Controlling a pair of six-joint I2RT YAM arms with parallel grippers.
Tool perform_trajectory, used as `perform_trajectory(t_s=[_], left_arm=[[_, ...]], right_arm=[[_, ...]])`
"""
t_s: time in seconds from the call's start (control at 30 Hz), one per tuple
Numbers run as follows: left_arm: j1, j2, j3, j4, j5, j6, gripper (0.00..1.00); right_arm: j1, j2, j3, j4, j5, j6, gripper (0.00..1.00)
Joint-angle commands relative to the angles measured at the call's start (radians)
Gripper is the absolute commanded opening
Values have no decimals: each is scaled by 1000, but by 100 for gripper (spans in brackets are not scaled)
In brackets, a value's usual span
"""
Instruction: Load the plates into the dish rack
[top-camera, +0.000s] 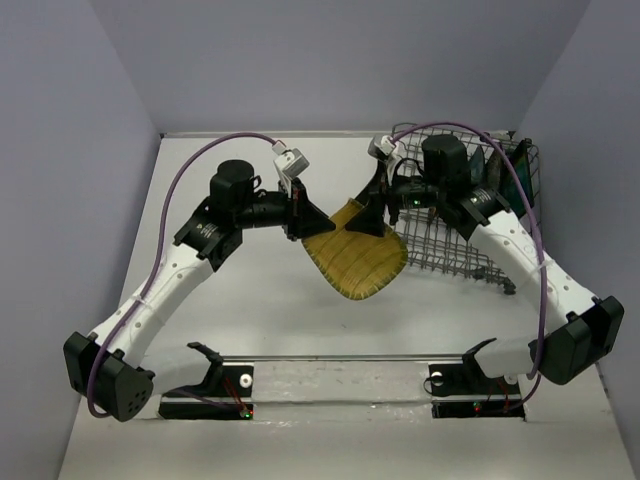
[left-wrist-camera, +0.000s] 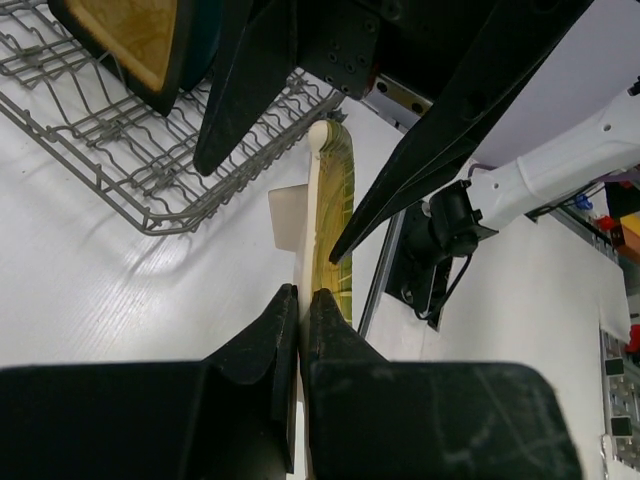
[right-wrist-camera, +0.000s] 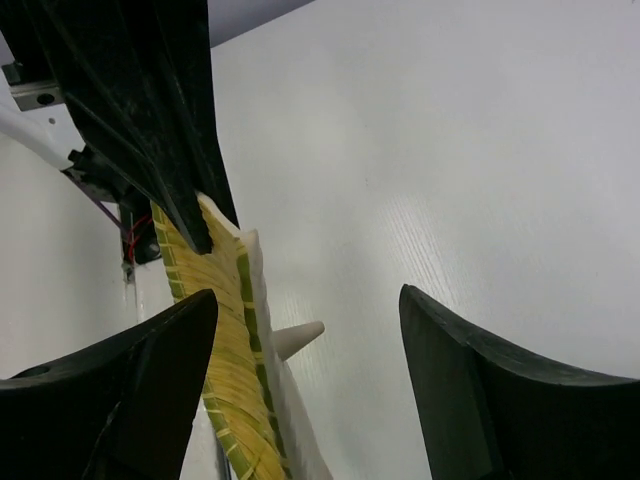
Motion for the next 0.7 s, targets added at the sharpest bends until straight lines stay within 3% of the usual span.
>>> perform_trajectory(t_s=[0.0, 0.2, 0.23, 0.3, 0.37, 0.4, 0.43, 0.5, 0.53, 0.67], left_arm=[[-6, 2, 101, -20, 7, 34, 6], [-9, 6, 156, -71, -11, 62, 6], [-7, 5, 161, -75, -19, 62, 6], [-9, 0, 167, -88, -39, 63, 6], [-9, -17, 158, -94, -97, 53, 8], [-9, -26, 151, -92, -118, 50, 13], [-7, -35, 147, -94, -172, 45, 30], [-9, -75, 121, -91, -232, 34, 50], [-7, -90, 112, -89, -297, 30, 66], [-7, -182, 55, -114, -512, 17, 87]], right_arm=[[22, -13, -7, -8, -20, -25, 73], [22, -13, -15, -22, -30, -31, 47], [22, -8, -10, -26, -33, -31, 25], [22, 0, -4, -39, -43, -37, 7], [22, -3, 4, -28, -30, -35, 7], [22, -8, 5, -14, -17, -35, 7], [22, -14, 1, 9, 8, -2, 7], [22, -45, -15, 106, 96, 44, 7], [22, -55, -25, 137, 128, 93, 7], [22, -98, -71, 294, 332, 233, 7]])
